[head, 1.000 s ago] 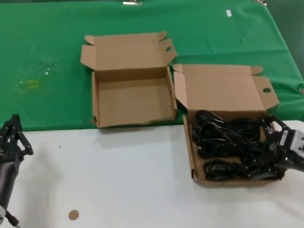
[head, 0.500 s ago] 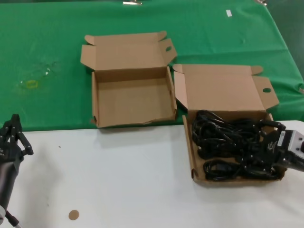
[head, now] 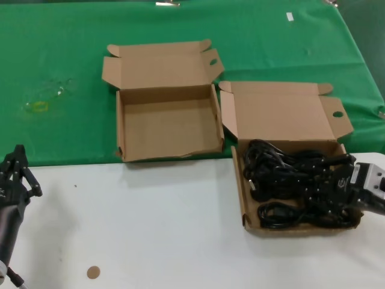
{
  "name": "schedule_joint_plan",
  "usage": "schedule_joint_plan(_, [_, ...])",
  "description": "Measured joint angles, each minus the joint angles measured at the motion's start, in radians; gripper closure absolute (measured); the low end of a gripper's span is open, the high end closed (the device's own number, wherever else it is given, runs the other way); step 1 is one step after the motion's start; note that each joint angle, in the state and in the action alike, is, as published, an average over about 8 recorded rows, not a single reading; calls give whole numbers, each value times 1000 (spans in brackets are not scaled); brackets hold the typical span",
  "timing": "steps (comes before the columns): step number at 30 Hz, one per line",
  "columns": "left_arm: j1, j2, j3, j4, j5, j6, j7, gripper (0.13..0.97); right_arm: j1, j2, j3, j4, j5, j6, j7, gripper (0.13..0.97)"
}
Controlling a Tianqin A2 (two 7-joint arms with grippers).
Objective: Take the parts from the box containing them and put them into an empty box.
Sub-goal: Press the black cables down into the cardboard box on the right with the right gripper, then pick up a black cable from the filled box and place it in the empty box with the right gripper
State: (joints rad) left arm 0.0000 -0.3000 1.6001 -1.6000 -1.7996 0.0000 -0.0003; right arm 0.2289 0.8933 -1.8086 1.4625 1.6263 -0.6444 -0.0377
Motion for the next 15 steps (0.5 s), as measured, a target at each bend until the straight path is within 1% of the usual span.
schedule_joint_plan(6, [0,0,0,0,0,0,0,953,11,0,5,-1,-1,-6,-4,809])
schedule_joint_plan(15, [0,0,0,0,0,0,0,953,22,16,12,42,-18,-10,20,861])
